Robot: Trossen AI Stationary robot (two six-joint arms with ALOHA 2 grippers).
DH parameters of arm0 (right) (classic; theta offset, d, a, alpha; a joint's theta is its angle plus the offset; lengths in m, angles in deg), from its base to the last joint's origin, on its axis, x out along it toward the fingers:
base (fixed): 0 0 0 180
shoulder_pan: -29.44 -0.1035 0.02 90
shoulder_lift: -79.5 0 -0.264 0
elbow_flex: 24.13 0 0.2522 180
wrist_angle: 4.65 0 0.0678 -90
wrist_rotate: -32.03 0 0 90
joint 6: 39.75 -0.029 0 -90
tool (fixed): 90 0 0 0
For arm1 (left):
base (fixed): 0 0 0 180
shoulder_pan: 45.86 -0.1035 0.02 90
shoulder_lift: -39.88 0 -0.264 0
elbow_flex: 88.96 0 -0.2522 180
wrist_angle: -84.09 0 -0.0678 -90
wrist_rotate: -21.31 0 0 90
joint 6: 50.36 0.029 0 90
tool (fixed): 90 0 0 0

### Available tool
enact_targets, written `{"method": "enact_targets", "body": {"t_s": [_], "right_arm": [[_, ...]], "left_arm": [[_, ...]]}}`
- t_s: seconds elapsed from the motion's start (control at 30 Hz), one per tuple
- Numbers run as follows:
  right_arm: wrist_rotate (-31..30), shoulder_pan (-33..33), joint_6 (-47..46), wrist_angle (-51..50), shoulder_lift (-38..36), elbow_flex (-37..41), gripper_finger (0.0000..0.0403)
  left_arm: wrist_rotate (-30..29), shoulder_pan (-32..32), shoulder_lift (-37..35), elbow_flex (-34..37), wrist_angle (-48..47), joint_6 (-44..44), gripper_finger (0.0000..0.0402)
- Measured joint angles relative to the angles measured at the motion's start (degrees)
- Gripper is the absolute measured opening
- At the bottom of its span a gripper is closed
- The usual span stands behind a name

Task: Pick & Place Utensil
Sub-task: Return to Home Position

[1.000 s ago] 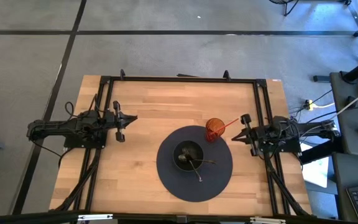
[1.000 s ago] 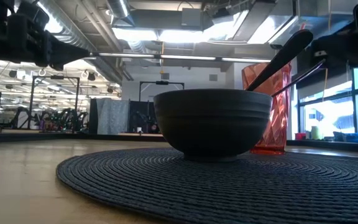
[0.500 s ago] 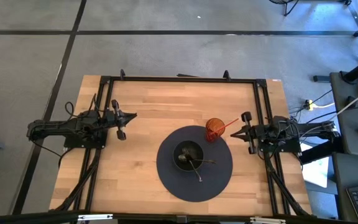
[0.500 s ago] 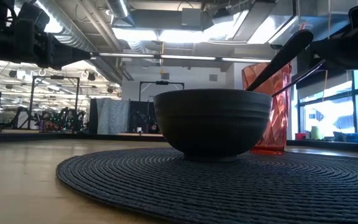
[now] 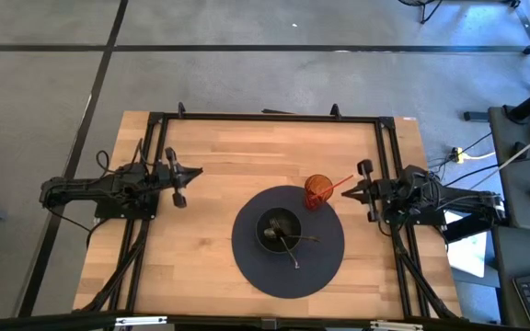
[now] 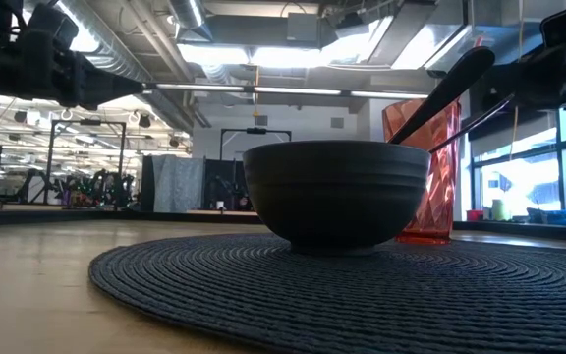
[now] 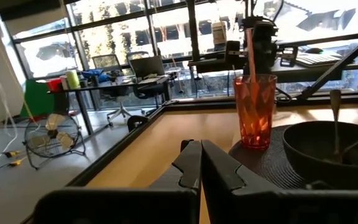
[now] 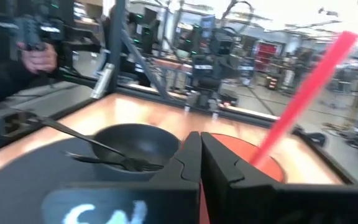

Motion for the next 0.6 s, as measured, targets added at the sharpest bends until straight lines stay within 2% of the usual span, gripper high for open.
{"method": "enact_targets", "body": {"t_s": [0.07, 0.3, 0.6], "right_arm": [[1.74, 0.49, -1.29, 0.21, 0.0, -0.02, 0.0], [1.74, 0.74, -5.52, 0.21, 0.0, -0.02, 0.0], [1.74, 0.74, -6.64, 0.2, 0.0, -0.02, 0.0]], "left_arm": [[1.14, 0.0, 0.0, 0.0, -0.12, 0.02, 0.0002], [4.34, 0.0, 2.08, 0.0, -0.66, -1.39, 0.0001], [3.27, 0.0, 8.33, 0.0, -0.6, -1.02, 0.0002]]}}
